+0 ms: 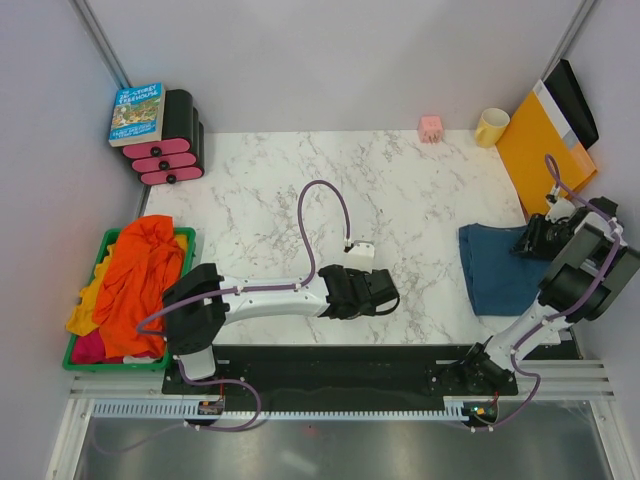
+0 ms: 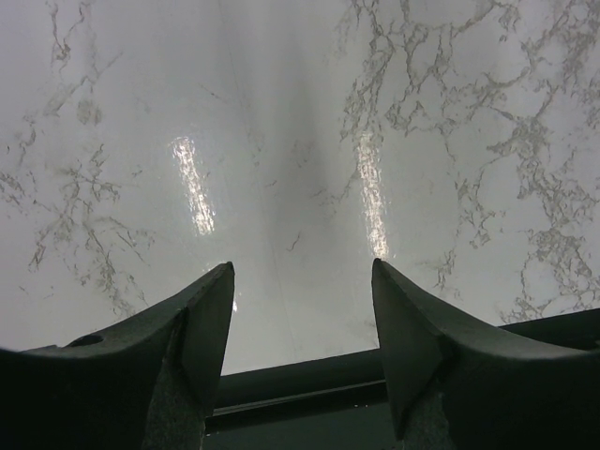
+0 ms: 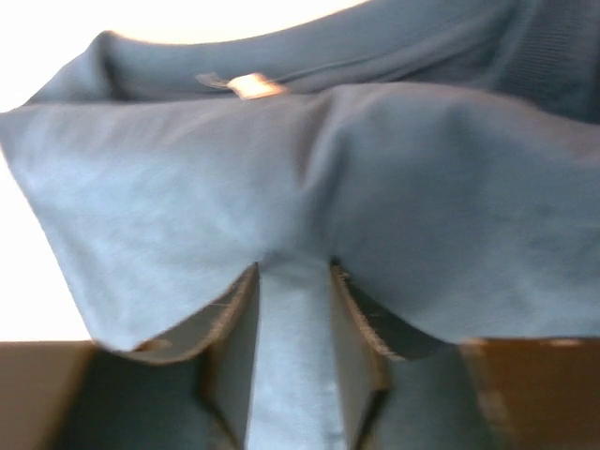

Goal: Fold and stack the t-shirts
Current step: Put the neatly folded tshirt into the corner of the board with the right arm

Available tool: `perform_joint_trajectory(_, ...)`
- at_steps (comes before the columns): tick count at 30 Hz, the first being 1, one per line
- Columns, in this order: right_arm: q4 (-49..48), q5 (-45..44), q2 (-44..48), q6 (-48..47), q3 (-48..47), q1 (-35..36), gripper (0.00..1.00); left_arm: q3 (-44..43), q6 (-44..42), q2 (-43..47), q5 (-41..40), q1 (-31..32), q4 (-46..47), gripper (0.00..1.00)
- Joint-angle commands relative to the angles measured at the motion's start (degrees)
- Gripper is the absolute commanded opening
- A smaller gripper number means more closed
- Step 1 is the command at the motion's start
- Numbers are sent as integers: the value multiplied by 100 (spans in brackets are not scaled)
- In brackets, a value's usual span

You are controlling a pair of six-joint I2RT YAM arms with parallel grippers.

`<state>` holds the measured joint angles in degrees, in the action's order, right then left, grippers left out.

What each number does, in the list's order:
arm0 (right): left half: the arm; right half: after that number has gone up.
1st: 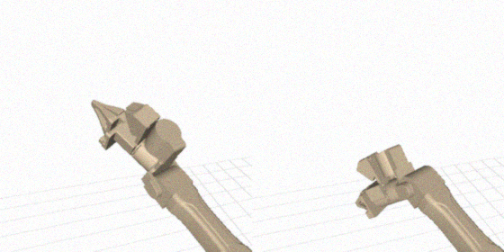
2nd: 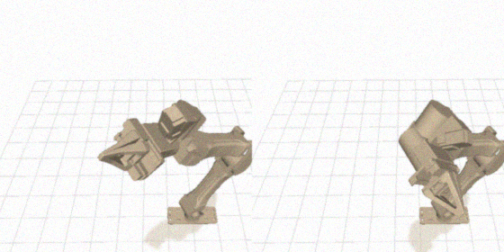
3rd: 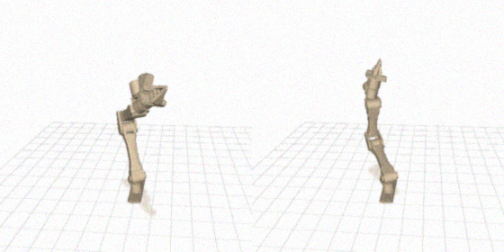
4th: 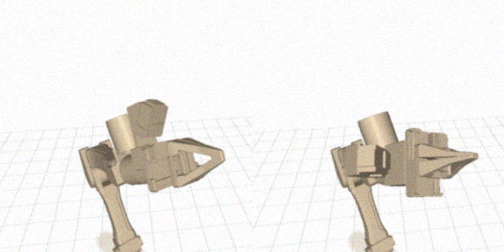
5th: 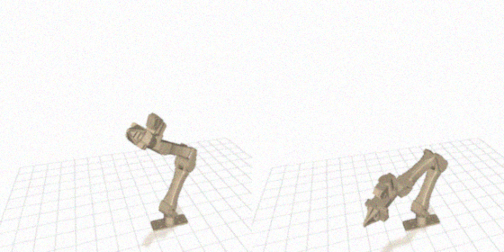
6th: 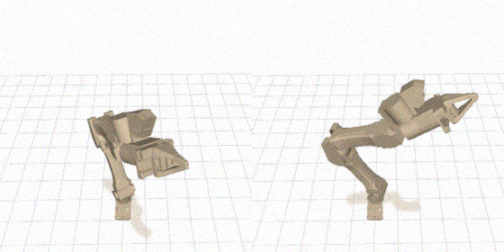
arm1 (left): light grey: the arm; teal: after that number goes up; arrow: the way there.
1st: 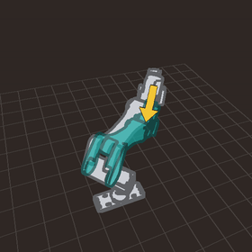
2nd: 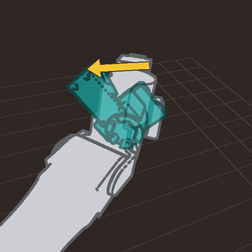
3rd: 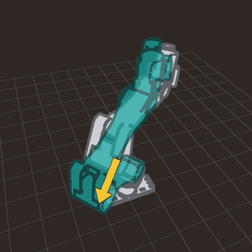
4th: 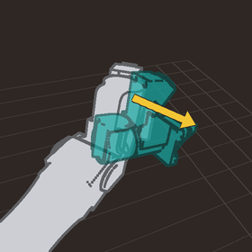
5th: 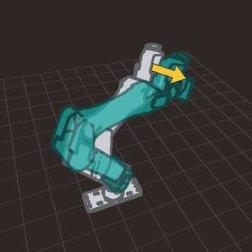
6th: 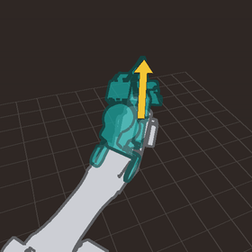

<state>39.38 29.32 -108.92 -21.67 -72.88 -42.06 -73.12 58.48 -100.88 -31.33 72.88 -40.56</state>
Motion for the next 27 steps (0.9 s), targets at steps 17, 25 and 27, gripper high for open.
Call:
perform_joint_trajectory(17, 689, 2440, 3175, 45, -24, 2086, 79, -378, -125, 392, -540, 130, 57, 69)
perform_joint_trajectory(25, -3671, 663, 4335, 3473, 485, 3915, 98, -835, -1207, 885, -1085, 103, -84, 68)
perform_joint_trajectory(27, -3859, 305, 4292, 3600, 425, 4450, 98, -914, -1347, 939, -1208, 69, -75, 69)
